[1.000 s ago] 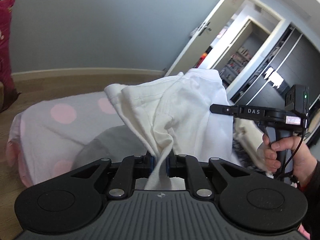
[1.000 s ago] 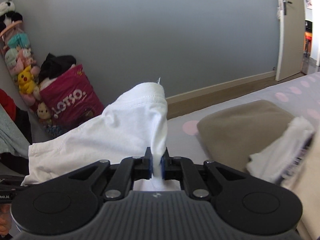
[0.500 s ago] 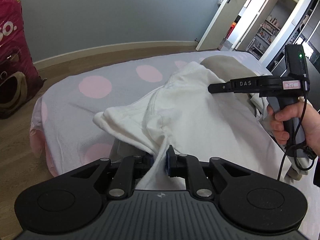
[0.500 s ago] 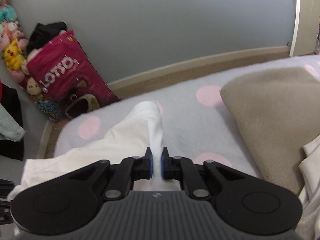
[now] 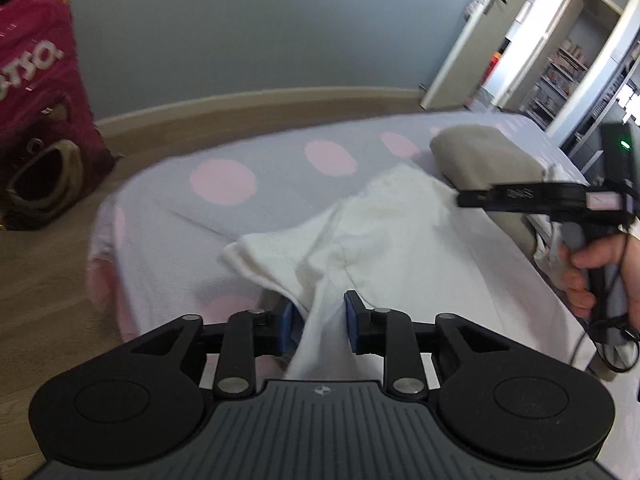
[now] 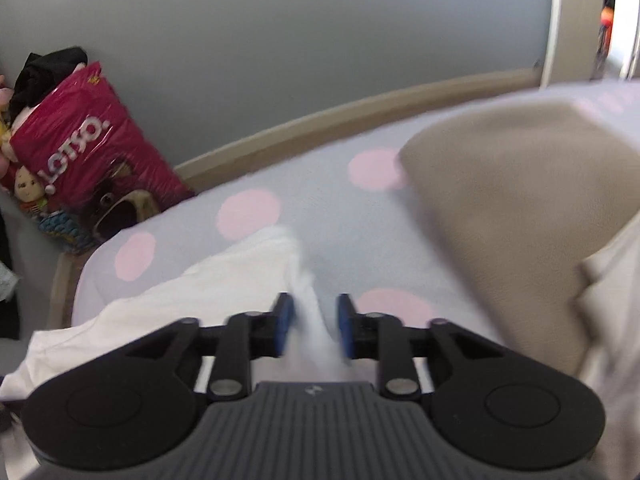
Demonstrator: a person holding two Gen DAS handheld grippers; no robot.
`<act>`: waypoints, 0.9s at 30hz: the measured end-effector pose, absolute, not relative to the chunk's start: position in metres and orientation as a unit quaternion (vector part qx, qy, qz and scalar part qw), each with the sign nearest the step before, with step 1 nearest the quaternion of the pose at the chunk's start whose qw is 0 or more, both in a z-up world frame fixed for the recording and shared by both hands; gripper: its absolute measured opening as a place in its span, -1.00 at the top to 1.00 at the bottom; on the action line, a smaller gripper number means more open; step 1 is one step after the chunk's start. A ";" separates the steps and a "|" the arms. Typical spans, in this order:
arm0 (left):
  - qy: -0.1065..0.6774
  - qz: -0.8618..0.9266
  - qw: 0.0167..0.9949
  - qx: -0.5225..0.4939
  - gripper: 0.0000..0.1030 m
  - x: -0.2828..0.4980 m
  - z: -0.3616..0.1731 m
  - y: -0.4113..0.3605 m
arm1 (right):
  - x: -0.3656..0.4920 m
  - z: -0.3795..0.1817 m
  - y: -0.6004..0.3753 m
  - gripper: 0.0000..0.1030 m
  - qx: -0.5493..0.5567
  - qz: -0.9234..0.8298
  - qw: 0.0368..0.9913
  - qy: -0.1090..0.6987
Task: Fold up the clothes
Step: 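Lay the folded end down and open both grippers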
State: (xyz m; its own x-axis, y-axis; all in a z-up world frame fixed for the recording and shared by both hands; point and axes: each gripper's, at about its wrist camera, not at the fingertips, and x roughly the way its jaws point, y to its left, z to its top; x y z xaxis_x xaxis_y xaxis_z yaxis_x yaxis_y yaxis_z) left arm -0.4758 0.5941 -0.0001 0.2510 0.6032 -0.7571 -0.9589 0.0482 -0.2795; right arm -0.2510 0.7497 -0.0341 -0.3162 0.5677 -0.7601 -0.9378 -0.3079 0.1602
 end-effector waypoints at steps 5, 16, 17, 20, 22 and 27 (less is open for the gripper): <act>0.223 0.617 0.686 -0.315 0.41 -0.472 0.027 0.579 | -0.226 -0.008 0.720 0.37 -0.305 0.759 0.496 0.291; 0.314 0.497 0.772 -0.239 0.41 -0.370 0.029 0.551 | -0.222 -0.014 0.642 0.00 -0.344 0.791 0.446 0.239; 0.329 0.493 0.773 -0.228 0.41 -0.365 0.024 0.549 | -0.222 -0.018 0.639 -0.01 -0.349 0.791 0.445 0.236; 0.359 0.486 0.763 -0.227 0.41 -0.362 0.009 0.551 | -0.219 -0.033 0.637 -0.01 -0.355 0.792 0.438 0.233; 0.367 0.479 0.764 -0.229 0.41 -0.362 0.002 0.554 | -0.216 -0.040 0.640 -0.01 -0.352 0.794 0.435 0.237; 0.379 0.465 0.764 -0.237 0.41 -0.360 -0.016 0.555 | -0.211 -0.059 0.643 -0.02 -0.351 0.803 0.423 0.232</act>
State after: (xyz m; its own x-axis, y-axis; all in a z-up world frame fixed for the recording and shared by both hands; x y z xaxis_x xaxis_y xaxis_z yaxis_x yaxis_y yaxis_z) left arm -0.3600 0.5547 -0.0158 0.2799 0.5310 -0.7998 -0.8905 0.4549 -0.0097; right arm -0.2107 0.6429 -0.0590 -0.3964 0.5161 -0.7593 -0.8412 -0.5354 0.0753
